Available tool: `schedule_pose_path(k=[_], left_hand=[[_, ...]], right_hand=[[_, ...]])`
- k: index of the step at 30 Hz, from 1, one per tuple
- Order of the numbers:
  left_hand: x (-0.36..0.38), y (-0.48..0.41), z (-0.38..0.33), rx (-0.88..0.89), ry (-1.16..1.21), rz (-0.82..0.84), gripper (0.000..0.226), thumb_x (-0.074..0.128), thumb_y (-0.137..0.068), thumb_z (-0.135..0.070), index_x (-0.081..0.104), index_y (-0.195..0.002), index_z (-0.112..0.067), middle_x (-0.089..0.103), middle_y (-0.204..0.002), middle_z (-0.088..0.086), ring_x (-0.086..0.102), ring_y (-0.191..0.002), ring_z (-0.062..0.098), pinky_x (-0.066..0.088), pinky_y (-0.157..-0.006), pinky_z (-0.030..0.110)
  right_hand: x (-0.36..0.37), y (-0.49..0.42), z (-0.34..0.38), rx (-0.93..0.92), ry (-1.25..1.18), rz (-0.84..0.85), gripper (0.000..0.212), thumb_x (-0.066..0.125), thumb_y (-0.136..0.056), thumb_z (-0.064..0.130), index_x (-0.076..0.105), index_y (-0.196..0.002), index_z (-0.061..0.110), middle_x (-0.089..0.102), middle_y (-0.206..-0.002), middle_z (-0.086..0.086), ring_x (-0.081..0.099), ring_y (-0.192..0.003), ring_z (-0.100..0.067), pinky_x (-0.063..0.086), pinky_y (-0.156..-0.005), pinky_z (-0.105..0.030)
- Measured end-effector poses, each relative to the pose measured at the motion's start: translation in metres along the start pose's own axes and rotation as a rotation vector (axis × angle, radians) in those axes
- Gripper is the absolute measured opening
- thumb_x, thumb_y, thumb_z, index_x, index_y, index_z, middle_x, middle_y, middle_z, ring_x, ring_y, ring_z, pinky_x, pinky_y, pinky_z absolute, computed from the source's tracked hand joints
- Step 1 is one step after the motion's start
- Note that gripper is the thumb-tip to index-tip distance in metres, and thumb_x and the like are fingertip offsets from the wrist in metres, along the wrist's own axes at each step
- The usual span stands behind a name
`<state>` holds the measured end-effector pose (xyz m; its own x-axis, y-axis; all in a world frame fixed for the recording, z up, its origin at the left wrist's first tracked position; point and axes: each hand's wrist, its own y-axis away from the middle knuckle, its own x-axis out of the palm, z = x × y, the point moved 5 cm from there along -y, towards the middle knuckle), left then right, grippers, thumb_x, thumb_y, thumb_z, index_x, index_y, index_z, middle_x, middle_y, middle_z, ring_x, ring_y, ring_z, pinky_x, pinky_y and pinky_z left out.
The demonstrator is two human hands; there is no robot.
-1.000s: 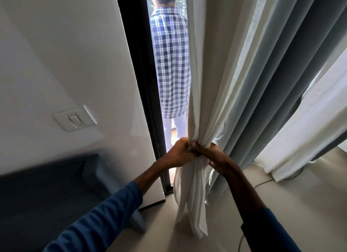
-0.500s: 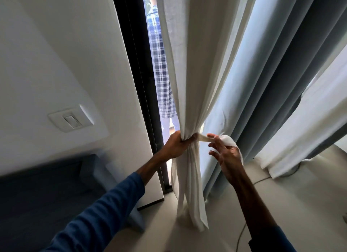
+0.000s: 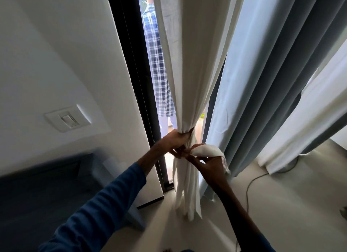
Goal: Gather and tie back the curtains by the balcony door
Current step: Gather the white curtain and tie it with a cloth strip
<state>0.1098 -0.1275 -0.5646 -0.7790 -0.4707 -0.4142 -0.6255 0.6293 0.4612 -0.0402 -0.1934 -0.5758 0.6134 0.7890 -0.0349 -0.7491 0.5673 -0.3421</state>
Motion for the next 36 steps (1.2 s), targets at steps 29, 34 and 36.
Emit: schedule_pose_path(k=[29, 34, 36], left_hand=[[-0.005, 0.043, 0.012, 0.396, -0.424, -0.121, 0.056, 0.044, -0.095, -0.065, 0.072, -0.104, -0.018, 0.074, -0.099, 0.001, 0.069, -0.09, 0.02, 0.055, -0.084, 0.037], [-0.008, 0.049, 0.018, 0.454, -0.381, -0.125, 0.05, 0.045, -0.095, -0.066, 0.069, -0.115, -0.027, 0.067, -0.069, -0.018, 0.062, -0.065, 0.002, 0.051, -0.069, 0.029], [-0.008, 0.053, 0.019, 0.522, -0.291, -0.067, 0.04, 0.049, -0.101, -0.051, 0.065, -0.124, -0.023, 0.065, -0.063, -0.016, 0.059, -0.056, 0.003, 0.046, -0.06, 0.023]], right_hand=[[0.03, -0.03, -0.057, 0.257, 0.238, 0.192, 0.054, 0.078, -0.067, 0.045, 0.068, -0.109, 0.012, 0.076, -0.099, 0.002, 0.072, -0.095, -0.016, 0.059, -0.082, -0.045], [0.027, -0.024, -0.058, 0.328, 0.085, 0.265, 0.055, 0.061, -0.074, 0.044, 0.065, -0.085, -0.01, 0.06, -0.073, -0.006, 0.055, -0.069, -0.013, 0.046, -0.062, -0.032], [0.022, -0.024, -0.055, 0.367, 0.038, 0.306, 0.042, 0.064, -0.078, 0.036, 0.068, -0.08, -0.006, 0.059, -0.07, -0.003, 0.053, -0.065, -0.01, 0.042, -0.061, -0.025]])
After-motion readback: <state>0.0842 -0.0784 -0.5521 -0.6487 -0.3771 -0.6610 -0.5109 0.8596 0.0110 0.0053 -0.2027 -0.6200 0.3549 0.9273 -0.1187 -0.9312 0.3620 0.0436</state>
